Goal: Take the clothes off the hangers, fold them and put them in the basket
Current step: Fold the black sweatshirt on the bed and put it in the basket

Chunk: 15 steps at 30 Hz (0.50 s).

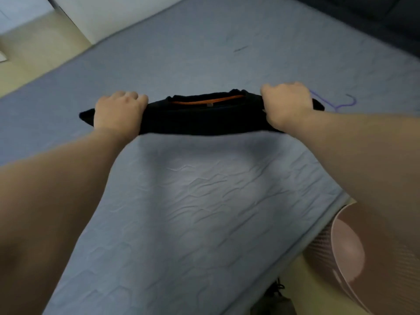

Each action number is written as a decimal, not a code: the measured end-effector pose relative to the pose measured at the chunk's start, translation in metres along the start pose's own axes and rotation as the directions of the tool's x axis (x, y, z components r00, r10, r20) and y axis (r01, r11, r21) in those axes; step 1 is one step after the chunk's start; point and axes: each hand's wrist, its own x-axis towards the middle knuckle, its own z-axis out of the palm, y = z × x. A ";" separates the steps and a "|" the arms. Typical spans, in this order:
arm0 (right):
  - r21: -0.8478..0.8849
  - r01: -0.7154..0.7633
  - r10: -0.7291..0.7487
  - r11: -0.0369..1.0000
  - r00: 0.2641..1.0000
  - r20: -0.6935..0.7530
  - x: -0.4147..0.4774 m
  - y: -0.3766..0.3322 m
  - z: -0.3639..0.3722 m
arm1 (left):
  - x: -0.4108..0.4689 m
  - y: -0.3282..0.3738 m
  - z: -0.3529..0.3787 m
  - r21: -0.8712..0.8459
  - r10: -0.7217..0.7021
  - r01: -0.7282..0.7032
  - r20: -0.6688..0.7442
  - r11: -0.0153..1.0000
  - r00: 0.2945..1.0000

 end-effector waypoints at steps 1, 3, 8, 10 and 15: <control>0.010 0.003 -0.003 1.000 1.000 -0.026 -0.012 -0.001 -0.002 | -0.011 -0.001 -0.004 0.001 0.022 -0.022 -0.029 1.000 0.999; 0.024 0.023 -0.022 0.999 0.998 -0.052 -0.040 -0.008 0.007 | -0.040 0.001 -0.002 0.024 0.077 -0.075 -0.048 0.997 0.996; -0.055 0.115 -0.114 0.992 0.993 0.022 -0.117 -0.038 0.085 | -0.130 0.036 0.063 -0.023 0.170 -0.168 0.107 0.985 0.980; -0.051 0.169 -0.158 0.984 0.974 0.164 -0.151 -0.059 0.135 | -0.172 0.067 0.106 -0.058 0.180 -0.171 0.239 0.984 0.954; -0.019 0.267 -0.224 0.963 0.840 0.494 -0.218 -0.100 0.222 | -0.262 0.136 0.169 -0.140 0.246 -0.203 0.598 0.969 0.763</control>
